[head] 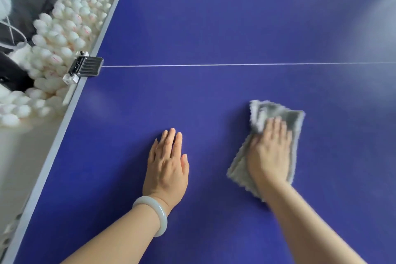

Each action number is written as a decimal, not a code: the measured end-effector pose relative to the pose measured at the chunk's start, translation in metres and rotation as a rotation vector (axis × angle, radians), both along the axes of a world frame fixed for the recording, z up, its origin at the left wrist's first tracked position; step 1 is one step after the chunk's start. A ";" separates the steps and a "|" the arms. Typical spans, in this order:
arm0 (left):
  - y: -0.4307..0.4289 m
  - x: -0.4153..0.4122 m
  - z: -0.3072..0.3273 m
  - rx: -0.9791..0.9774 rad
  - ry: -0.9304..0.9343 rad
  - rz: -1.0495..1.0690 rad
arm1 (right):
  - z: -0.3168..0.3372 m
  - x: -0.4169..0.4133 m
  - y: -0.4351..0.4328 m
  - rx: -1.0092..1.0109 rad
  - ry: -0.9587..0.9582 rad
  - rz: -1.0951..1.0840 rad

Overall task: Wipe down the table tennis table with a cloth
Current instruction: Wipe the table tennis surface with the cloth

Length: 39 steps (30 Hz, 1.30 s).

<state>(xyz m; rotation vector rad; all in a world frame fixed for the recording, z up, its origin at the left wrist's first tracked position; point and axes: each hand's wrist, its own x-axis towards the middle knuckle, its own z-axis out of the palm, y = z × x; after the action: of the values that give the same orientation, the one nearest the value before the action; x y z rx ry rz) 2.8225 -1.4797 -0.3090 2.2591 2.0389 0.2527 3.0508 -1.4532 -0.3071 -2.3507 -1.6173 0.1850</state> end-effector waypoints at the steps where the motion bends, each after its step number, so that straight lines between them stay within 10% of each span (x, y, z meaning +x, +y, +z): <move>1: 0.000 0.000 0.000 0.004 -0.005 -0.001 | -0.003 -0.027 -0.012 0.033 0.001 0.149; 7: 0.002 0.001 0.001 0.035 0.013 -0.003 | 0.000 -0.039 0.017 -0.005 -0.016 0.865; 14: 0.001 0.001 0.001 -0.027 0.038 0.022 | 0.004 0.006 0.134 -0.110 0.050 -0.057; 22: -0.001 0.001 0.003 -0.050 0.008 0.008 | 0.015 -0.154 0.165 -0.128 0.155 0.729; 34: 0.001 0.000 0.000 -0.043 -0.014 0.010 | 0.007 0.041 0.126 -0.113 0.019 0.114; 39: 0.000 0.000 -0.001 -0.017 -0.021 0.001 | 0.006 -0.001 0.035 -0.151 0.021 -0.080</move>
<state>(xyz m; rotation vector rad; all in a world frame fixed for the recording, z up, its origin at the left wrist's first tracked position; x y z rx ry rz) 2.8227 -1.4798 -0.3104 2.2360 2.0243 0.2563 3.0502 -1.4187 -0.3009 -2.5117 -1.5462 0.3245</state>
